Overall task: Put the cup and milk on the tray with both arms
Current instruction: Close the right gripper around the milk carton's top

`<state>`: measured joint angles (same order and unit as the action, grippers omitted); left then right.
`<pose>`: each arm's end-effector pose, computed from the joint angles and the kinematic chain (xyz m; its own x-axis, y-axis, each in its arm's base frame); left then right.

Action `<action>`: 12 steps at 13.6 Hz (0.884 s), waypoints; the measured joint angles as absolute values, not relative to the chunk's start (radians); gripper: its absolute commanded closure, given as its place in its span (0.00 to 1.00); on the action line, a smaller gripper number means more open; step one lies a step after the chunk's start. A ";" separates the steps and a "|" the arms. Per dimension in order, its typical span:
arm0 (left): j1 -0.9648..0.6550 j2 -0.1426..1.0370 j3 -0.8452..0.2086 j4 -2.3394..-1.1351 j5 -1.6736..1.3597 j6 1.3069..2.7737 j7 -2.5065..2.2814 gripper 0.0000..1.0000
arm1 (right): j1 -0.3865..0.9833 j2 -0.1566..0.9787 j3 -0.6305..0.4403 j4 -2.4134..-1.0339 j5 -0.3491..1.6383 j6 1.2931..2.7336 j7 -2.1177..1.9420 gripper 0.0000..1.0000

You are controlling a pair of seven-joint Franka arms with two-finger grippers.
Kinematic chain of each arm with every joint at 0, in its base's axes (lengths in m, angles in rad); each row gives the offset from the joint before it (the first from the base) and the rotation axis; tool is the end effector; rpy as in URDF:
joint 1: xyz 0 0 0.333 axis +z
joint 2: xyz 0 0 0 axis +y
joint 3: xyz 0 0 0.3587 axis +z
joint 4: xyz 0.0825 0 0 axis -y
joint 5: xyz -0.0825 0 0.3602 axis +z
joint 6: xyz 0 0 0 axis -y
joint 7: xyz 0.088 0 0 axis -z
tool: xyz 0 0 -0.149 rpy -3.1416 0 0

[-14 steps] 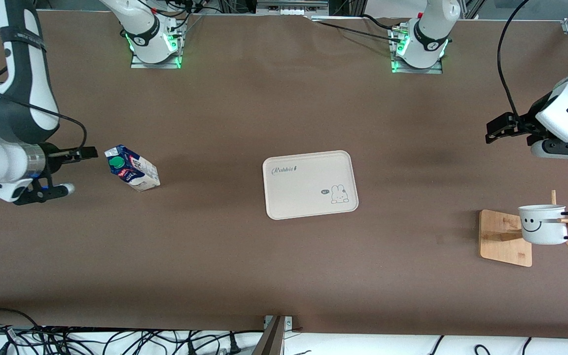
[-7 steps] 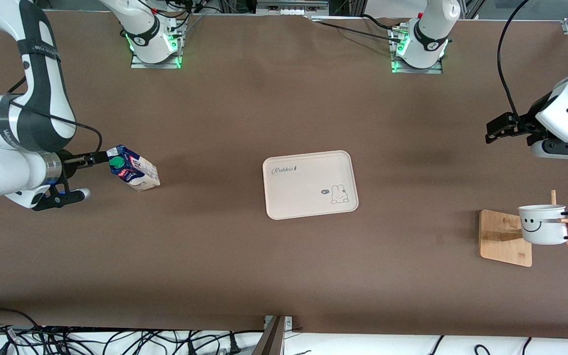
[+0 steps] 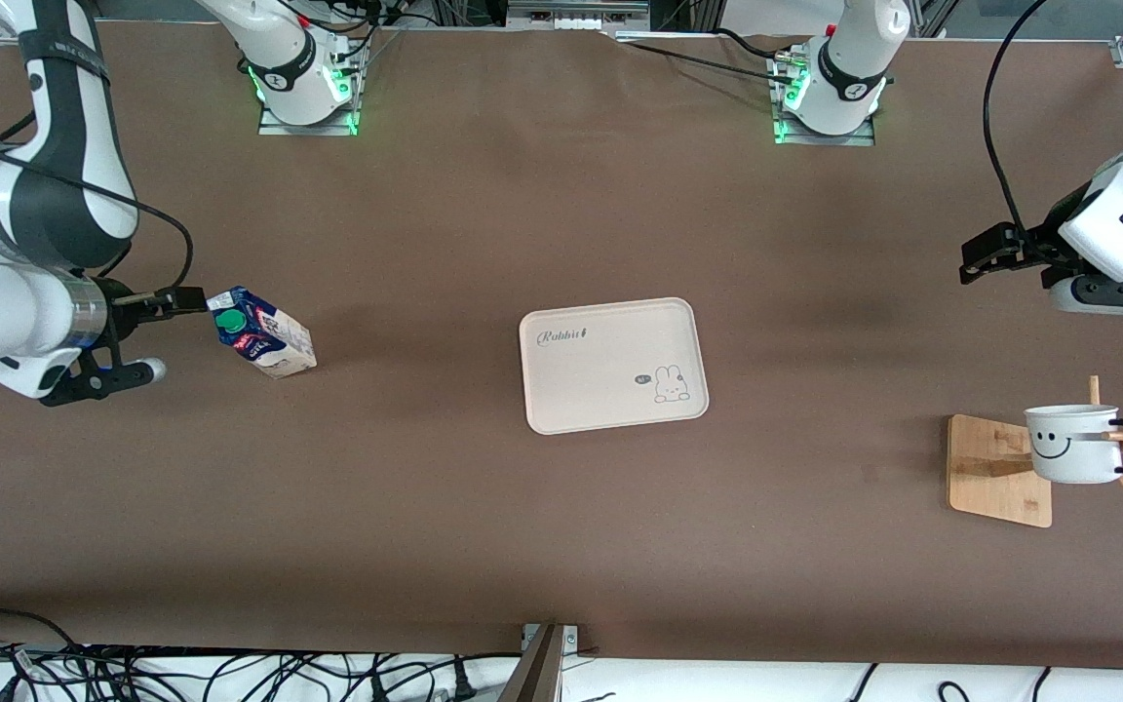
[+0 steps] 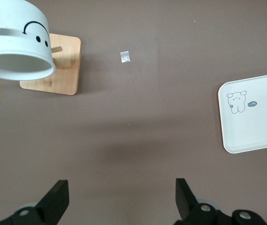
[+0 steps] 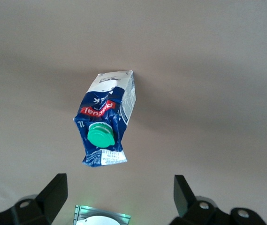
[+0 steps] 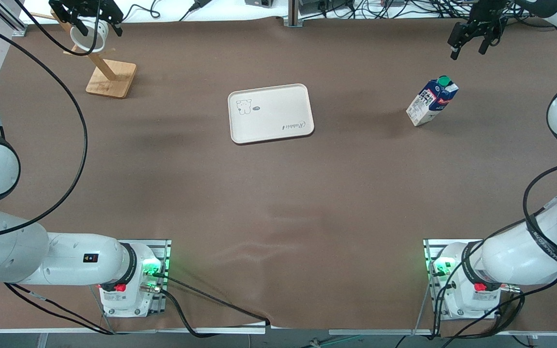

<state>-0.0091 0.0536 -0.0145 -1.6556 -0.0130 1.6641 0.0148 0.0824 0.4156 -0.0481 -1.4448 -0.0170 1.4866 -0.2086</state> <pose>0.5507 -0.0146 0.5660 0.9983 -0.0372 -0.0449 -0.0366 -0.9992 0.0143 0.6161 0.0230 0.4335 0.9016 0.2334 -0.3641 0.2350 -0.9711 -0.0406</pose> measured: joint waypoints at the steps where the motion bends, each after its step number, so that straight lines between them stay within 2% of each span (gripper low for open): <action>1: -0.009 0.054 -0.014 -1.656 -0.013 1.664 0.015 0.00 | 0.083 0.425 -0.048 -1.450 -0.017 1.493 -0.209 0.00; 12: -0.009 0.054 -0.014 -1.656 -0.013 1.664 0.015 0.00 | 0.100 0.436 -0.040 -1.560 -0.017 1.613 -0.209 0.00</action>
<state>-0.0090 0.0541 -0.0145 -1.6556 -0.0130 1.6641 0.0148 0.1002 0.4358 -0.0401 -1.5601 -0.0165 1.6133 -0.2086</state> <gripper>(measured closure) 0.000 0.000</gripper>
